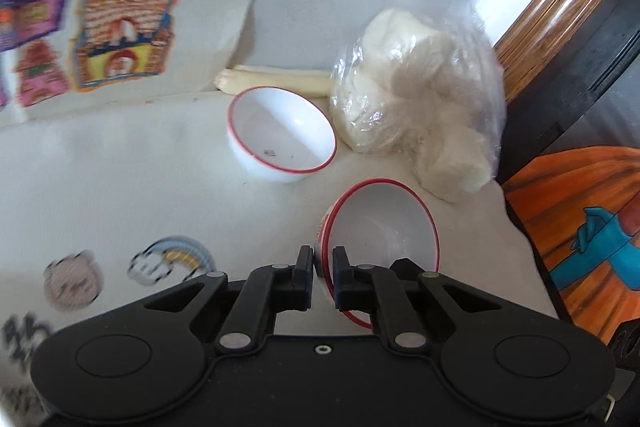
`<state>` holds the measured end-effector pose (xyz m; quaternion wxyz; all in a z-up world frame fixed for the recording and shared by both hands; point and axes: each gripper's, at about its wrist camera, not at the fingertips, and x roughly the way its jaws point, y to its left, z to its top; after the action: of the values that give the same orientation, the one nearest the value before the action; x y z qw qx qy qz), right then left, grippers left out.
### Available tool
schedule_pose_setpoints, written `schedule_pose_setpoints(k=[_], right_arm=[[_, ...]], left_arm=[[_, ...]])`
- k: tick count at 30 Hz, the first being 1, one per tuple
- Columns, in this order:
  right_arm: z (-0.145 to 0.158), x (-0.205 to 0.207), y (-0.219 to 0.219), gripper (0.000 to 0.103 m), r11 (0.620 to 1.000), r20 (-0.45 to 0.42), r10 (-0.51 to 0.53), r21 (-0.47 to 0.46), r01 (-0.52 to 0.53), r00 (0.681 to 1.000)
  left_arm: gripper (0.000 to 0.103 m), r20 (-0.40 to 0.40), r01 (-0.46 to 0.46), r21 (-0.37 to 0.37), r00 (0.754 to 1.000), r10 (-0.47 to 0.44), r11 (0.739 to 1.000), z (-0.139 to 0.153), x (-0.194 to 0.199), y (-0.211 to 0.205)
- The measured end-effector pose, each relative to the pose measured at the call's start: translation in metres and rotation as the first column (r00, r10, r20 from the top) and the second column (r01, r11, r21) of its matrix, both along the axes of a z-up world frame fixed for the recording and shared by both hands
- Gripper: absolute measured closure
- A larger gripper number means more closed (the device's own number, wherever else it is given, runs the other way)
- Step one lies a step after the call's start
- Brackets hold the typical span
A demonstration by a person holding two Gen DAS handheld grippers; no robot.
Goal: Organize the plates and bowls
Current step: 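Carry the white bowl with both grippers and lower it into the steel bowl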
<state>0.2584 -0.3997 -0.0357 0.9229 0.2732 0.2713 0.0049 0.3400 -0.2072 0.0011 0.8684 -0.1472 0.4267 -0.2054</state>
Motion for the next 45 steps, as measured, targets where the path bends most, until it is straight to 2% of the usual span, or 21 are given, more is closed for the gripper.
schedule_pose_setpoints(k=[3,6,9,17,23,32,45], right_arm=[[0.011,-0.024,0.015,0.090,1.000,0.056,0.025,-0.017,-0.024,0.998],[0.019,-0.049,0.035,0.091,0.996,0.106,0.063,-0.062,-0.057,0.992],[0.023,-0.063,0.055,0.090,0.991,0.097,0.100,-0.093,-0.091,0.990],[0.046,-0.099,0.083,0.089,0.989,0.128,0.130,-0.091,-0.119,0.983],[0.057,-0.128,0.097,0.089,0.985,0.134,0.149,-0.112,-0.135,0.980],[0.057,-0.164,0.099,0.089,0.984,0.136,0.148,-0.119,-0.132,0.979],[0.052,-0.196,0.099,0.089,0.985,0.126,0.135,-0.126,-0.119,0.983]], left_arm=[[0.094,0.002,-0.040,-0.046,0.999,0.040,0.998,0.009,-0.031,0.023],[0.094,0.043,-0.077,-0.068,0.996,0.080,0.995,0.016,-0.058,0.042],[0.094,0.085,-0.102,-0.065,0.991,0.107,0.993,0.023,-0.079,0.057],[0.094,0.094,-0.085,-0.084,0.991,0.093,0.993,0.037,-0.113,0.087],[0.094,0.090,-0.087,-0.074,0.992,0.094,0.993,0.040,-0.141,0.097],[0.094,0.090,-0.067,-0.075,0.993,0.074,0.995,0.043,-0.174,0.103],[0.094,0.070,-0.032,-0.050,0.997,0.035,0.998,0.035,-0.198,0.101]])
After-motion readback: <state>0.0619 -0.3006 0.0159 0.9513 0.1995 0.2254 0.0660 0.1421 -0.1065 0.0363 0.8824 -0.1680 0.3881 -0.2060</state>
